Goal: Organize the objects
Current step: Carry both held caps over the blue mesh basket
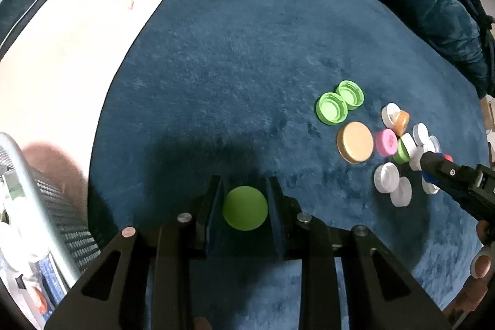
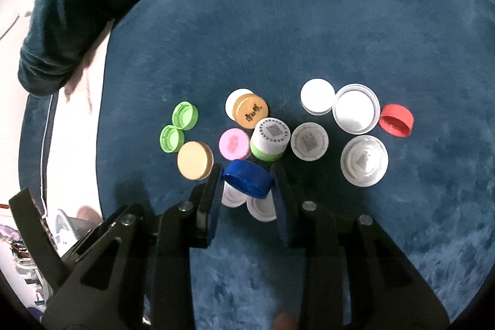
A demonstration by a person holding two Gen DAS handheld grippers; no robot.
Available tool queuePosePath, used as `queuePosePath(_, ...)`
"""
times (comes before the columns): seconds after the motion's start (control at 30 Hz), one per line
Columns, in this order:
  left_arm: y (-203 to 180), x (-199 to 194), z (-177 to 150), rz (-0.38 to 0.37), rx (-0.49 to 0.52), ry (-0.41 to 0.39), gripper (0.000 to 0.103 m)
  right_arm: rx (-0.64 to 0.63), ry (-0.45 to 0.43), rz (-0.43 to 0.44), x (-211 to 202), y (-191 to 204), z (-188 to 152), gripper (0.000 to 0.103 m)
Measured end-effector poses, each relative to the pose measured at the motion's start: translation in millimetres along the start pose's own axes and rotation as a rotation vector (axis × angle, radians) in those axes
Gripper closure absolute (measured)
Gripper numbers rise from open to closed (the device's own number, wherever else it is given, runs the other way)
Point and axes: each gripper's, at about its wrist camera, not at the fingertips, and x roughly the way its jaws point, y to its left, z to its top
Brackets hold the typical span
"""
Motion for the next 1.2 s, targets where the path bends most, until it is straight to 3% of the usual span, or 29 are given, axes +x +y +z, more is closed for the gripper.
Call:
queuePosePath(0.43, -26, -36, 9, -0.036, 0.011, -0.077, 0.074, -0.075, -0.002, 0.085, -25, 28, -22, 0.072)
queuePosePath(0.7, -9, -89, -9, -0.063, -0.041, -0.159, 0.074, -0.104, -0.009, 0.136, -41, 53, -44, 0.072)
queuePosePath(0.97, 45, -137, -42, -0.003, -0.112, -0.240, 0.074, -0.207, 0.015, 0.202, -42, 111, -82, 0.072)
queuePosePath(1.2, 128, -167, -73, 0.023, -0.276, -0.295, 0.074, -0.344, 0.055, 0.237, -31, 173, -122, 0.072)
